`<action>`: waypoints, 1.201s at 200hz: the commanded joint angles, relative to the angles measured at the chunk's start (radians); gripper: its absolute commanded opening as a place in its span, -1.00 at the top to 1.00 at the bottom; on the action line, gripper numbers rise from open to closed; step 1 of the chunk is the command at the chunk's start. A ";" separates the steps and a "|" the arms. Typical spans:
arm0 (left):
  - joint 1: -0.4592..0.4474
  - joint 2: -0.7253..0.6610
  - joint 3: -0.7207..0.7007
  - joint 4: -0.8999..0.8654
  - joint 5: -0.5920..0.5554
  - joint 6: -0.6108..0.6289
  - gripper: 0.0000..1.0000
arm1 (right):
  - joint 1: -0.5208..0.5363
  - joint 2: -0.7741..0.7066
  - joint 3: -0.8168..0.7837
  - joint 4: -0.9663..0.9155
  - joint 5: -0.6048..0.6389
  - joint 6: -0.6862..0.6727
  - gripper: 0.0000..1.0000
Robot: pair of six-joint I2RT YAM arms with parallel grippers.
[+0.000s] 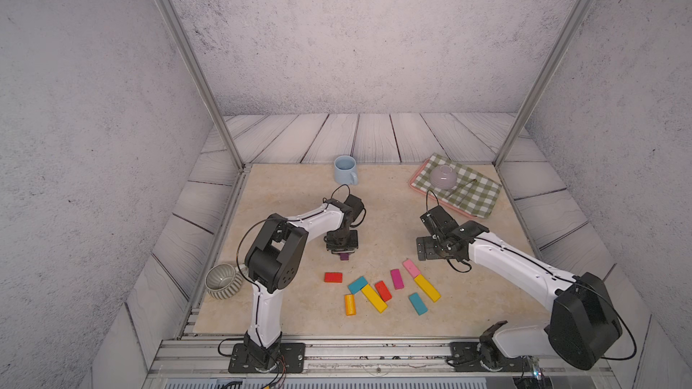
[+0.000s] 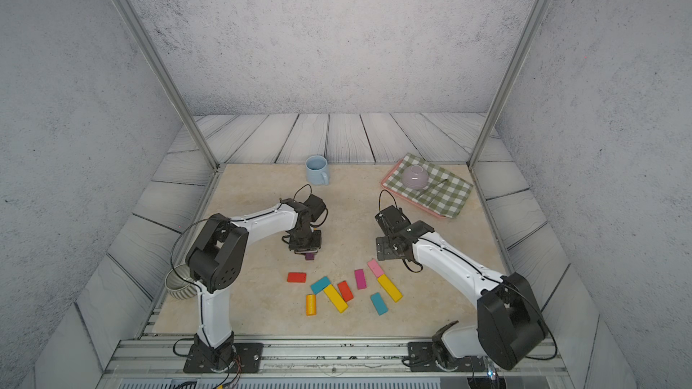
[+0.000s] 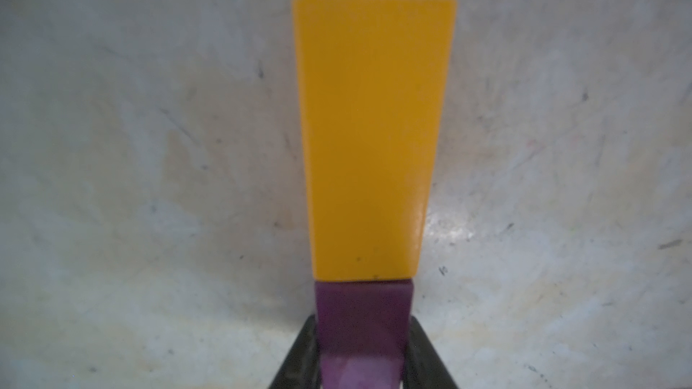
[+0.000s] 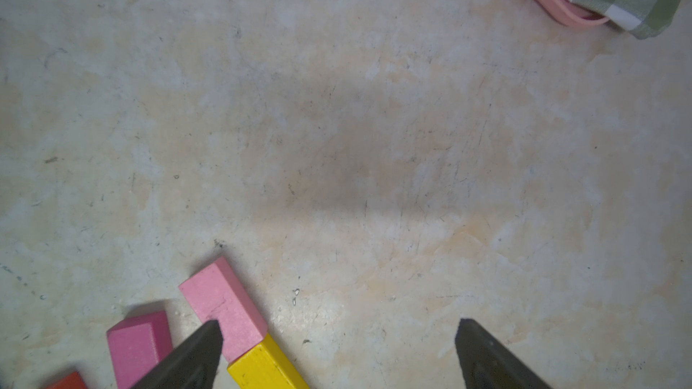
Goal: Assemble the letter t with building blocks
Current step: Assemble the building block at the center of the board.
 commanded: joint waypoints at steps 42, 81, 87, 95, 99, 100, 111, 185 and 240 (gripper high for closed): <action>-0.009 0.038 0.011 -0.029 -0.026 -0.031 0.67 | 0.000 0.000 0.018 -0.023 0.006 0.015 -0.98; -0.009 0.046 0.021 -0.047 -0.049 -0.039 0.67 | 0.000 -0.001 0.019 -0.025 0.004 0.016 -0.98; -0.009 0.047 0.021 -0.052 -0.055 -0.041 0.67 | -0.001 -0.002 0.019 -0.025 0.006 0.016 -0.98; -0.009 0.045 0.020 -0.052 -0.061 -0.040 0.67 | 0.000 -0.002 0.019 -0.026 0.007 0.015 -0.98; -0.009 0.045 0.019 -0.052 -0.063 -0.040 0.68 | -0.001 -0.002 0.020 -0.027 0.009 0.015 -0.98; -0.009 0.045 0.019 -0.053 -0.065 -0.041 0.68 | 0.000 -0.003 0.019 -0.027 0.009 0.016 -0.98; -0.009 0.046 0.021 -0.061 -0.079 -0.041 0.68 | 0.000 -0.003 0.018 -0.026 0.009 0.015 -0.98; -0.011 0.053 0.021 -0.061 -0.085 -0.042 0.68 | 0.000 0.001 0.016 -0.024 0.004 0.016 -0.98; -0.025 0.053 0.031 -0.061 -0.078 -0.048 0.68 | 0.000 0.002 0.016 -0.024 0.007 0.018 -0.98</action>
